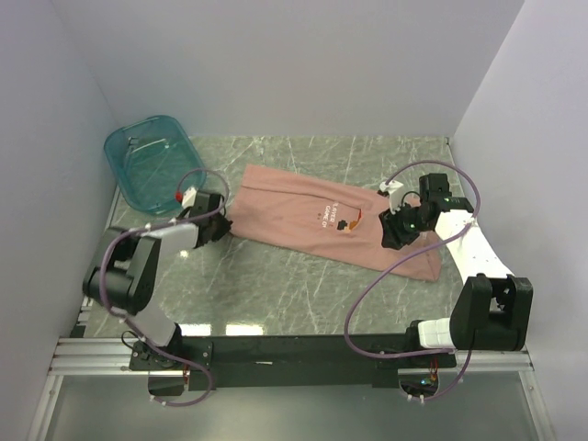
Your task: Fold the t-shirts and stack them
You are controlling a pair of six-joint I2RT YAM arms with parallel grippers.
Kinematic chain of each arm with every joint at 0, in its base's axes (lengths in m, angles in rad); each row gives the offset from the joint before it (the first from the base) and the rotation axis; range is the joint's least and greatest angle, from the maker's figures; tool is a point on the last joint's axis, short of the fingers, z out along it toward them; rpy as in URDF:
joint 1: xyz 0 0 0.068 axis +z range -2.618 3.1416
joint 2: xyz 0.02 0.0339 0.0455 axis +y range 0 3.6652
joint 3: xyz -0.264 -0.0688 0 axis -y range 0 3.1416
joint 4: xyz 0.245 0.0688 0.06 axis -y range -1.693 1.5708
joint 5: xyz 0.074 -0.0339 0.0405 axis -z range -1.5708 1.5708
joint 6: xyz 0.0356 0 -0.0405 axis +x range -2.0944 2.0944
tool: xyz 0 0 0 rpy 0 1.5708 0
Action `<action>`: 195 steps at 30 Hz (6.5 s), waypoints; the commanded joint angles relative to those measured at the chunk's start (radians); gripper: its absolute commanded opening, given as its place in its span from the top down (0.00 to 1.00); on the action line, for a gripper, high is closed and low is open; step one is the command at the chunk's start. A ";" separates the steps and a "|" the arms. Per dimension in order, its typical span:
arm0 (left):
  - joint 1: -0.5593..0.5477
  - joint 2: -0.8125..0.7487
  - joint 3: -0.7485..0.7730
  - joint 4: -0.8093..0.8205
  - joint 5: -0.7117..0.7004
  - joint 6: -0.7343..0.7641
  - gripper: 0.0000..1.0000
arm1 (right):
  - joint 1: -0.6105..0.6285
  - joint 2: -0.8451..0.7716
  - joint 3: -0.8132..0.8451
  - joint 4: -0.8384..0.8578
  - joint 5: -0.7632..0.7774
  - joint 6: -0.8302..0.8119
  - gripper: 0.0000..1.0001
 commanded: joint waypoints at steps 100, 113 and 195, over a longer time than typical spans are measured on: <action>-0.300 0.827 1.244 -0.353 0.729 1.005 0.45 | -0.244 0.164 0.101 0.092 -0.437 0.201 0.51; -0.276 0.850 1.305 -0.350 0.579 0.915 0.84 | -0.248 0.163 0.112 0.081 -0.435 0.201 0.51; 0.145 -1.207 0.084 -0.703 -0.151 0.255 0.08 | 1.166 0.686 0.218 0.744 0.393 -0.374 1.00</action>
